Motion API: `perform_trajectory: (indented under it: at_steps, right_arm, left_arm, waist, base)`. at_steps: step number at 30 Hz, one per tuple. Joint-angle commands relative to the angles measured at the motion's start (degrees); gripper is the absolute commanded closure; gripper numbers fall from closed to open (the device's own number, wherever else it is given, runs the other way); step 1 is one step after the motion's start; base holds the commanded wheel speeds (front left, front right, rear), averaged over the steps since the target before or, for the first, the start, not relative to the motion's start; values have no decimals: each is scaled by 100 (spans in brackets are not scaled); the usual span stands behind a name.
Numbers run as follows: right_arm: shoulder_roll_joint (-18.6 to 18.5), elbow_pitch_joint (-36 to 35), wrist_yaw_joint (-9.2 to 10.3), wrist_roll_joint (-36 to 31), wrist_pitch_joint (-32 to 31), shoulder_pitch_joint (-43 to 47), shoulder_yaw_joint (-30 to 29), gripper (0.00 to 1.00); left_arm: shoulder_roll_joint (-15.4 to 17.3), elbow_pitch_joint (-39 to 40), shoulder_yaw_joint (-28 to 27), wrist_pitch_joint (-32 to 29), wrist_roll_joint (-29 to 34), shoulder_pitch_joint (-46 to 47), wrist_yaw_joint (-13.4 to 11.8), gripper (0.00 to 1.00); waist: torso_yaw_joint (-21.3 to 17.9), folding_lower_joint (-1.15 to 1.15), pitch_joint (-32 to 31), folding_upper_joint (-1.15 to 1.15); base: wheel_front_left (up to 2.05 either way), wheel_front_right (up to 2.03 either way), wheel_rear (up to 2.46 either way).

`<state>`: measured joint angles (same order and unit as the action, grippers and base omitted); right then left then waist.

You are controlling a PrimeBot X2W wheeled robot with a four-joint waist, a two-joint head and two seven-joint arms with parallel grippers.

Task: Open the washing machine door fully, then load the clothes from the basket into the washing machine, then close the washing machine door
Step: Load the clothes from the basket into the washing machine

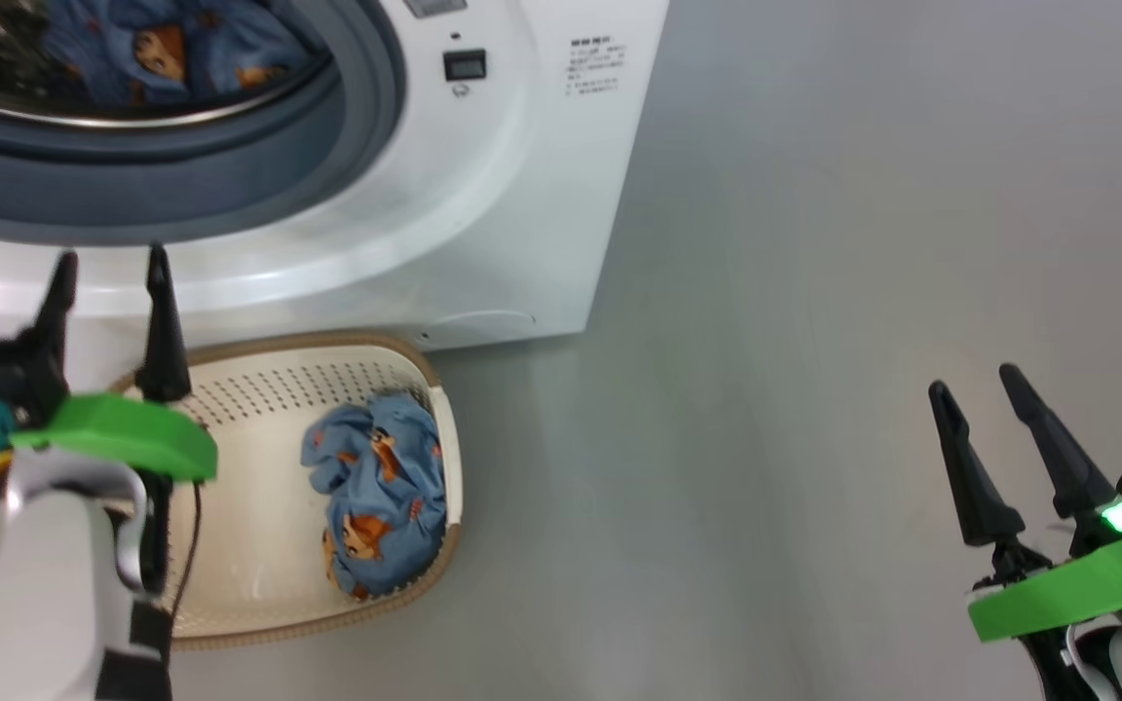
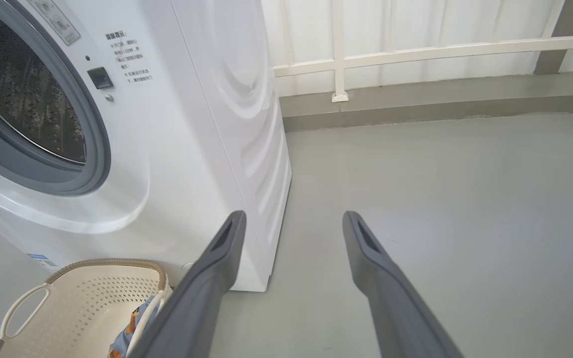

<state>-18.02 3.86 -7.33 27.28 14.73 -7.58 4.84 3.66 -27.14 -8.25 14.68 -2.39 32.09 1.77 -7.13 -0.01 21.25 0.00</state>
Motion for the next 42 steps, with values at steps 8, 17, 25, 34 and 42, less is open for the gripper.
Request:
perform_trajectory:
  at_steps: [8,17,25,34,42]
  right_arm:
    - [-157,-47,-16,-57,27,435,84,0]
    - [-174,-22,-16,-51,27,777,37,0]
    - [-176,3,-16,-66,27,1081,-68,0]
    - [-144,-37,-16,-83,27,1369,-175,0]
    - [-125,-54,-16,-85,27,1377,-204,0]
  left_arm:
    - [33,447,-120,32,-14,-953,129,0]
    - [-37,806,-179,32,-87,-1843,165,0]
    - [-66,1163,-225,32,-177,-2480,166,0]
    - [-77,1636,-202,32,-277,-3181,57,0]
    - [-78,1799,-85,32,-348,-3372,-62,0]
  waist:
    - [283,1,-720,0]
    - [375,1,-1146,0]
    - [367,1,-1480,0]
    - [309,1,-1679,0]
    - [319,1,-1656,0]
  base:
    - [0,0,0]
    - [0,0,0]
    - [0,0,0]
    - [0,0,0]
    - [0,0,0]
